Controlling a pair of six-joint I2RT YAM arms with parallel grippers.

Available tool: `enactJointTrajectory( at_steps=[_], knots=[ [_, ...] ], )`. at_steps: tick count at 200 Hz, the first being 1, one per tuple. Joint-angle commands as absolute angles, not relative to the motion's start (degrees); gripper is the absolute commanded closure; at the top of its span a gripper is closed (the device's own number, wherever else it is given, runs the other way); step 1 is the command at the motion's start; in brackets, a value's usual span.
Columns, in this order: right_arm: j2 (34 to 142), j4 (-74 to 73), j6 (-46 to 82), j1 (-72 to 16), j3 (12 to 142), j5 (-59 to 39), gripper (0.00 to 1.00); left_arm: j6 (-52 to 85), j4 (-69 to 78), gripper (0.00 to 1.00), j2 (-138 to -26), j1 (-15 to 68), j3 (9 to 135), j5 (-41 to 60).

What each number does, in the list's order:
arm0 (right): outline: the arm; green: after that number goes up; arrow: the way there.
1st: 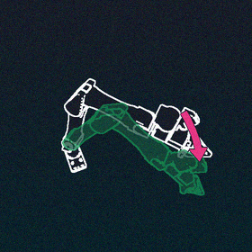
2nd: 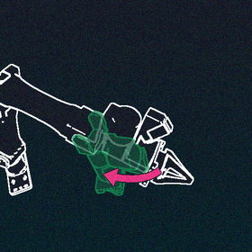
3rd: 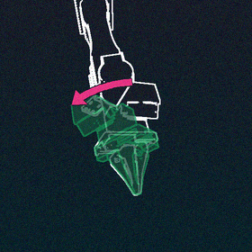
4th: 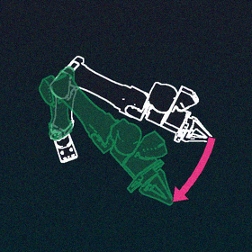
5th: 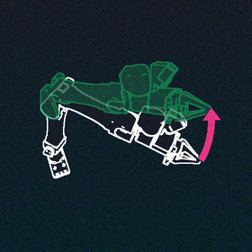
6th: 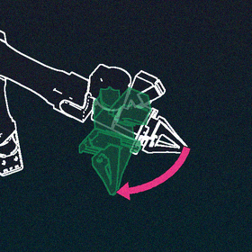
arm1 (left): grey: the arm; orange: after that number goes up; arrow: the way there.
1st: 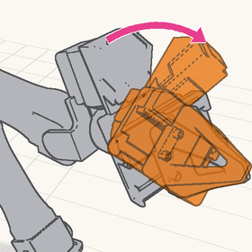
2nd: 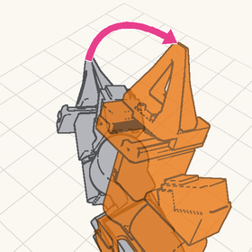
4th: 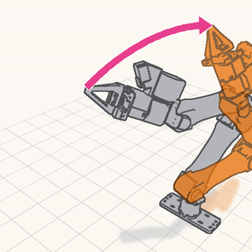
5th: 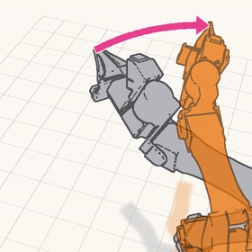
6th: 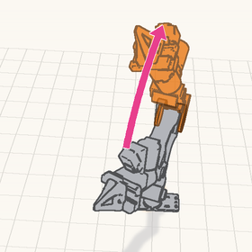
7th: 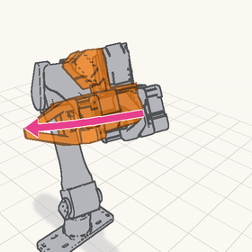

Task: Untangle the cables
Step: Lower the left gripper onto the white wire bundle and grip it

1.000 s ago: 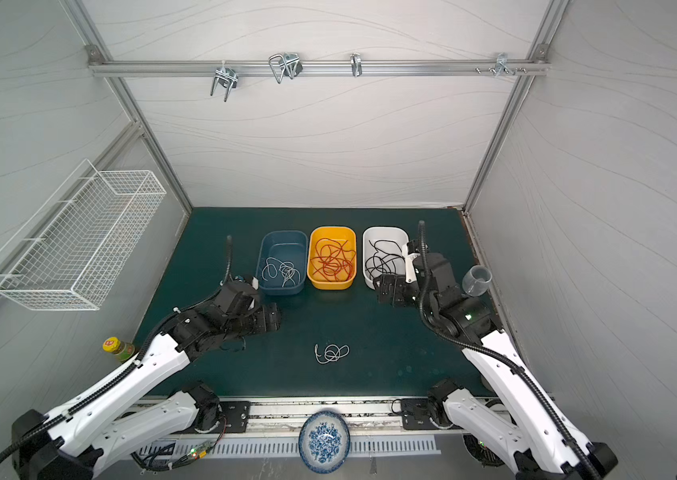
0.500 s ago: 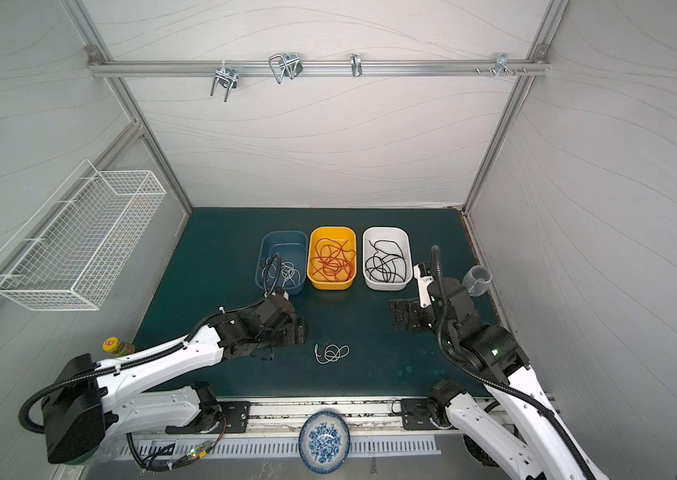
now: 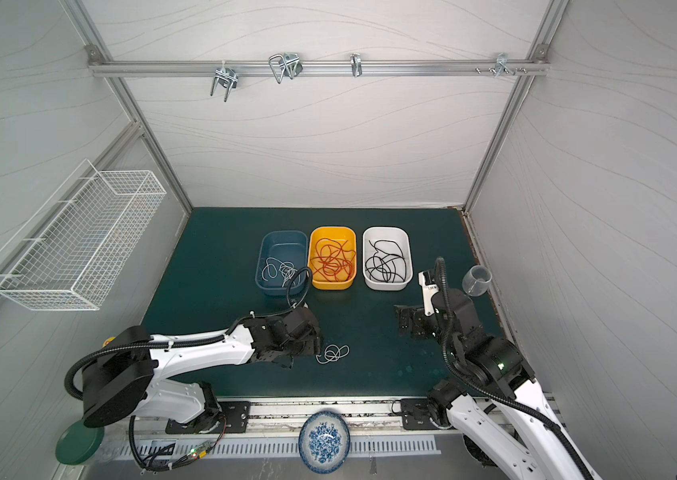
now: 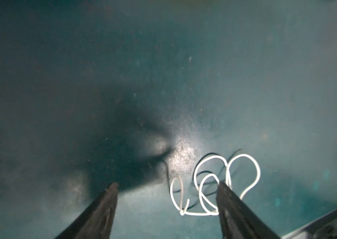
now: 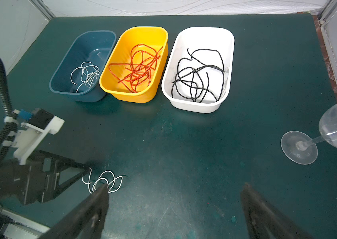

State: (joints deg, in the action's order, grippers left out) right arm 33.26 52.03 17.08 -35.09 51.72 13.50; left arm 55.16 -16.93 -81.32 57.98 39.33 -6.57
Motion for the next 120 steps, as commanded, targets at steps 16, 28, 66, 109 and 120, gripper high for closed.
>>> enactJointTrajectory(
  at_steps=[16,28,66,109,120],
  knots=[
    [32.0,52.2,16.8,-36.1,50.9,15.1,0.01,57.2,-12.8,0.37,-85.3,59.4,41.4,-6.2],
    [31.7,52.1,16.6,-36.2,50.8,15.1,0.01,57.6,-12.5,0.40,-86.1,59.7,41.1,-6.1],
    [31.5,51.9,16.4,-36.3,50.6,15.1,0.01,58.0,-11.7,0.55,-87.8,60.1,40.8,-6.3],
    [31.0,51.6,16.3,-36.4,50.5,15.1,0.01,57.5,-12.4,0.74,-89.4,60.3,42.0,-6.2],
    [30.9,51.6,16.3,-36.3,50.4,15.2,0.01,57.3,-12.9,0.78,-89.4,60.4,42.3,-6.5]
  ],
)
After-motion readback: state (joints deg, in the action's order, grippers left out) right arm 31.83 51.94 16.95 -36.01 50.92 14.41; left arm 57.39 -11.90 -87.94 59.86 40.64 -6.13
